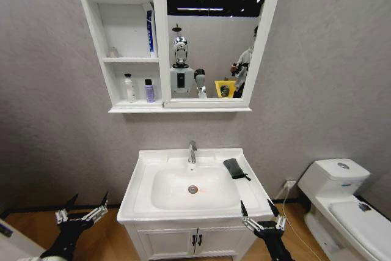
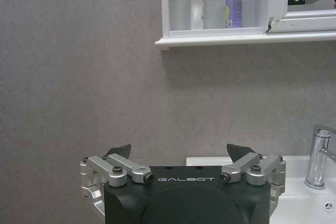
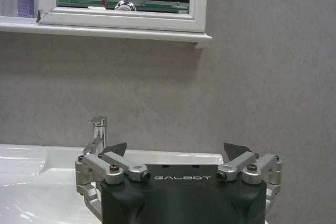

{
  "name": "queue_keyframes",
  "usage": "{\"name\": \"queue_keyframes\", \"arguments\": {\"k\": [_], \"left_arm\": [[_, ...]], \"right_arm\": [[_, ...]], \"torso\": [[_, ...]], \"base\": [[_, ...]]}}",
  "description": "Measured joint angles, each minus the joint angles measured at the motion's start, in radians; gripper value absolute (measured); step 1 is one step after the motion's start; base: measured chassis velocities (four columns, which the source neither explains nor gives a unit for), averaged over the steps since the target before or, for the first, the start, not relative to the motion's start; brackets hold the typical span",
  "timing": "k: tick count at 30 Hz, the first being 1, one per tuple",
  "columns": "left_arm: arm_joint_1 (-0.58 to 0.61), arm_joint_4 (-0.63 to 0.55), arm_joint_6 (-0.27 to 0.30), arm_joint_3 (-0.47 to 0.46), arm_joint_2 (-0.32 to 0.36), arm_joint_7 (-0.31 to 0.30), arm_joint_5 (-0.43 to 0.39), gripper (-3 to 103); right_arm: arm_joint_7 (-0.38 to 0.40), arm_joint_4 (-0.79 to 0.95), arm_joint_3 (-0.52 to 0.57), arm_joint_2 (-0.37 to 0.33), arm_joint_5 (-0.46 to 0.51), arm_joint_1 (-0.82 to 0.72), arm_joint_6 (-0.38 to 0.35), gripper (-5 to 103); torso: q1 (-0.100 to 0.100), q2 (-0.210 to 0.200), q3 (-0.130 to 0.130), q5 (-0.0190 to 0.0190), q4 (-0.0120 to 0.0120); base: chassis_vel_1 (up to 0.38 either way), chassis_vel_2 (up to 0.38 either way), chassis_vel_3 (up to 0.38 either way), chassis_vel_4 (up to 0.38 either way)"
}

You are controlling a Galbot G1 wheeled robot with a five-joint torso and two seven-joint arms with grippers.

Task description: Move facial cleanser and shampoo from washbasin to cabinet, then wipe washbasin with towel.

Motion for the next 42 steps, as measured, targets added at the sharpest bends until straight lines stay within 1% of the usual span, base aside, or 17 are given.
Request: {"name": "queue_keyframes", "arguments": {"k": [4, 6, 7, 9, 11, 13, 14, 15, 17, 19, 21, 22, 24, 31, 32, 35, 42], "left_arm": [[-0.005, -0.001, 0.004, 0.001, 0.004, -0.003, -0.005, 100], [-0.006, -0.001, 0.005, 0.003, 0.005, -0.004, -0.006, 100], [-0.006, -0.001, 0.005, 0.003, 0.005, -0.004, -0.006, 100], [-0.008, 0.0, 0.005, 0.004, 0.007, -0.005, -0.006, 100], [-0.008, 0.0, 0.006, 0.004, 0.007, -0.005, -0.006, 100], [-0.01, 0.001, 0.006, 0.006, 0.008, -0.006, -0.007, 100], [-0.01, 0.002, 0.006, 0.006, 0.009, -0.006, -0.007, 100], [-0.01, 0.002, 0.006, 0.006, 0.009, -0.006, -0.007, 100], [-0.011, 0.002, 0.006, 0.007, 0.009, -0.007, -0.007, 100], [-0.011, 0.002, 0.007, 0.007, 0.009, -0.007, -0.007, 100], [-0.011, 0.003, 0.007, 0.008, 0.01, -0.007, -0.008, 100], [-0.011, 0.003, 0.007, 0.008, 0.01, -0.007, -0.008, 100], [-0.012, 0.003, 0.007, 0.008, 0.01, -0.007, -0.008, 100], [-0.012, 0.004, 0.007, 0.009, 0.01, -0.008, -0.008, 100], [-0.012, 0.004, 0.007, 0.009, 0.01, -0.008, -0.008, 100], [-0.012, 0.004, 0.007, 0.009, 0.011, -0.008, -0.008, 100], [-0.012, 0.004, 0.007, 0.01, 0.011, -0.008, -0.008, 100]], "right_arm": [[-0.002, -0.001, 0.018, 0.0, 0.032, 0.018, -0.031, 100], [-0.004, -0.005, 0.046, -0.007, 0.097, 0.063, -0.096, 100], [-0.004, -0.005, 0.046, -0.007, 0.097, 0.063, -0.096, 100], [-0.006, -0.029, 0.109, -0.022, 0.18, 0.174, -0.224, 100], [-0.006, -0.033, 0.116, -0.025, 0.187, 0.191, -0.238, 100], [0.009, -0.121, 0.149, -0.073, 0.266, 0.392, -0.37, 100], [0.013, -0.168, 0.14, -0.095, 0.284, 0.458, -0.4, 100], [0.013, -0.168, 0.14, -0.095, 0.284, 0.458, -0.4, 100], [0.005, -0.302, 0.098, -0.143, 0.326, 0.618, -0.453, 100], [-0.003, -0.36, 0.08, -0.161, 0.337, 0.681, -0.463, 100], [-0.035, -0.502, 0.029, -0.196, 0.342, 0.811, -0.468, 100], [-0.035, -0.502, 0.029, -0.196, 0.342, 0.811, -0.468, 100], [-0.048, -0.616, -0.02, -0.209, 0.35, 0.896, -0.473, 100], [-0.08, -0.933, -0.139, -0.173, 0.339, 1.13, -0.47, 100], [-0.08, -0.933, -0.139, -0.173, 0.339, 1.13, -0.47, 100], [-0.097, -1.084, -0.173, -0.147, 0.292, 1.212, -0.462, 100], [-0.113, -1.194, -0.19, -0.135, 0.267, 1.236, -0.446, 100]], "torso": [[0.0, 0.0, 0.0, -0.0002, 0.0], [0.0, 0.0, 0.0, -0.0002, 0.0], [0.0, 0.0, 0.0, -0.0002, 0.0], [0.0, 0.0, 0.0, -0.0001, 0.0001], [0.0, 0.0, 0.0, 0.0, 0.0001], [0.0, 0.0, 0.0, 0.0, 0.0002], [0.0, 0.0, 0.0, 0.0, 0.0006], [0.0, 0.0, 0.0, 0.0, 0.0006], [0.0, 0.0, 0.0, 0.0003, 0.0006], [0.0, 0.0, 0.0, 0.0002, 0.0008], [0.0, 0.0, 0.0, -0.0002, 0.0006], [0.0, 0.0, 0.0, -0.0002, 0.0006], [0.0, 0.0, 0.0, -0.0001, 0.0001], [0.0, 0.0, 0.0, -0.0004, 0.0005], [0.0, 0.0, 0.0, -0.0004, 0.0005], [0.0, 0.0, 0.0, -0.0002, 0.0003], [0.0, 0.0, 0.0, 0.0, 0.0001]], "base": [[0.0, 0.0, 0.0, 0.0], [0.0, 0.0, 0.0, 0.0], [0.0, 0.0, 0.0, 0.0], [0.0, 0.0, 0.0, 0.0], [0.0, 0.0, 0.0, 0.0], [0.0, 0.0, 0.0, 0.0], [0.0, 0.0, 0.0, 0.0], [0.0, 0.0, 0.0, 0.0], [0.0, 0.0, 0.0, 0.0], [0.0, 0.0, 0.0, 0.0], [0.0, 0.0, 0.0, 0.0], [0.0, 0.0, 0.0, 0.0], [0.0, 0.0, 0.0, 0.0], [0.0, 0.0, 0.0, 0.0], [0.0, 0.0, 0.0, 0.0], [0.0, 0.0, 0.0, 0.0], [0.0, 0.0, 0.0, 0.0]]}}
